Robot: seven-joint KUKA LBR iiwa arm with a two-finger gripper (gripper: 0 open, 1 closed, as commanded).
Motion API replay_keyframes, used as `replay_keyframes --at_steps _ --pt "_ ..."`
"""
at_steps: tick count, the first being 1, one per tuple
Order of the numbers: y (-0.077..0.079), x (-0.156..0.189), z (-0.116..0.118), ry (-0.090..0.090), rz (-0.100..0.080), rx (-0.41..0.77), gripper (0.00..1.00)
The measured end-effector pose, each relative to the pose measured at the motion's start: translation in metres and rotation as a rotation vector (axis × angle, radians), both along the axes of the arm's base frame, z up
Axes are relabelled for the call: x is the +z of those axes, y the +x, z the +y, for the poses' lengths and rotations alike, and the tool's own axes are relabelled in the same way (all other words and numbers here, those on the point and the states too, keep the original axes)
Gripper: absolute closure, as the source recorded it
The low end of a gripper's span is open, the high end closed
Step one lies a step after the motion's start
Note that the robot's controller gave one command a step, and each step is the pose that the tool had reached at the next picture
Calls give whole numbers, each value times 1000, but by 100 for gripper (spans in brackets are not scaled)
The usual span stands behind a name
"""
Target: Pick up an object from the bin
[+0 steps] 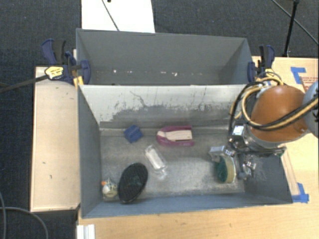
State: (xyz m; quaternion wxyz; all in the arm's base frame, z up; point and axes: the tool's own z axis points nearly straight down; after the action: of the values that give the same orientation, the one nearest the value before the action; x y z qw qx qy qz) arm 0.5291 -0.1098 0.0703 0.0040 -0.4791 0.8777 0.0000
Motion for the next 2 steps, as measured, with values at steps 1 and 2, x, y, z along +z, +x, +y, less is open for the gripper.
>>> replay_keyframes --at_steps 1,2 --pt "-1 1 -2 -3 3 -2 100" --pt "-1 0 -2 -2 5 -3 0"
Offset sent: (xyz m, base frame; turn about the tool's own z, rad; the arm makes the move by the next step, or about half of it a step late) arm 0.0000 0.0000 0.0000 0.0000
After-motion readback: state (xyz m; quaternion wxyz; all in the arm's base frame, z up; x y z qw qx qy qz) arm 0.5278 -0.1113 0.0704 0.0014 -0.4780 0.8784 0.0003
